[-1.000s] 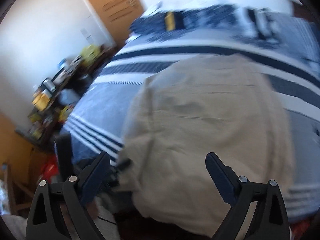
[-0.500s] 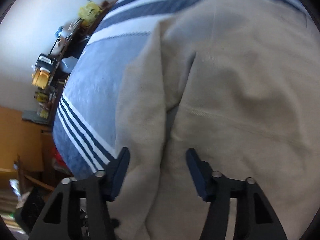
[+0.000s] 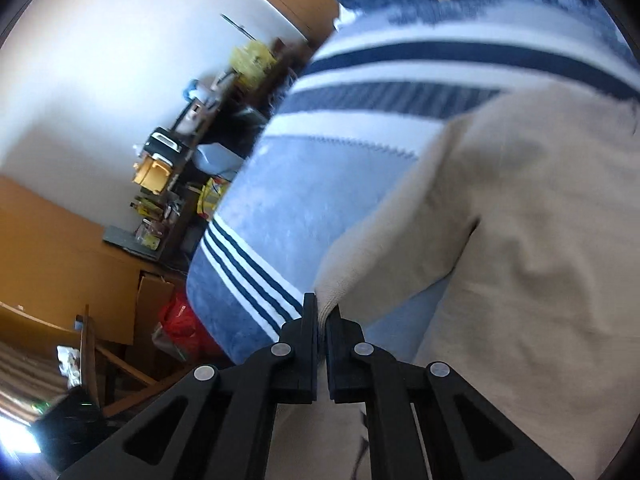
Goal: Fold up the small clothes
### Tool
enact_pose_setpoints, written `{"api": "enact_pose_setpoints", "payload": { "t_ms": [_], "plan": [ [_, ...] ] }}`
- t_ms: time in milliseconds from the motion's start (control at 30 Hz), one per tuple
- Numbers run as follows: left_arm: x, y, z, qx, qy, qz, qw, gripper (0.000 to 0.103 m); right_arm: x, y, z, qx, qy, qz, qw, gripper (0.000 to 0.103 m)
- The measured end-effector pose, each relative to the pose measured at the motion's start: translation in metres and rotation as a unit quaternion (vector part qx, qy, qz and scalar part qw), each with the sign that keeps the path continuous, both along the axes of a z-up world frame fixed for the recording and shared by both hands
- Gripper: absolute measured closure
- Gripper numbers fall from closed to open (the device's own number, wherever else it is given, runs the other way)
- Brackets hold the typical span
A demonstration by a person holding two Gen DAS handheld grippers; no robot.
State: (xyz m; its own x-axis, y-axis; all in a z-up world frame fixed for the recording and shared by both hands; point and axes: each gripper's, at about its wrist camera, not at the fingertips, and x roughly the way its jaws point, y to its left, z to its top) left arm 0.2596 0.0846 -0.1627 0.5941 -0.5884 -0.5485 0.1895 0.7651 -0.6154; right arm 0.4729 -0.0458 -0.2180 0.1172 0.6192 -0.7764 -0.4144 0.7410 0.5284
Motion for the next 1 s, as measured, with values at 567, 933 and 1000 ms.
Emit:
{"api": "enact_pose_setpoints", "payload": {
  "t_ms": [567,933,1000],
  "plan": [
    [0.031,-0.190,-0.087,0.098,0.097,-0.225,0.9646,0.079,-0.017,-0.233,-0.077,-0.032,0.036,-0.179,0.983,0.088],
    [0.018,-0.077,-0.123,0.143,0.143,-0.026,0.9790,0.049,-0.159,-0.226,-0.064,0.041,0.015,-0.211,0.976,0.024],
    [0.017,-0.074,-0.130,0.135,0.150,-0.005,0.9795,0.049,-0.168,-0.185,-0.068,-0.026,-0.014,-0.159,0.987,0.026]
  ]
}}
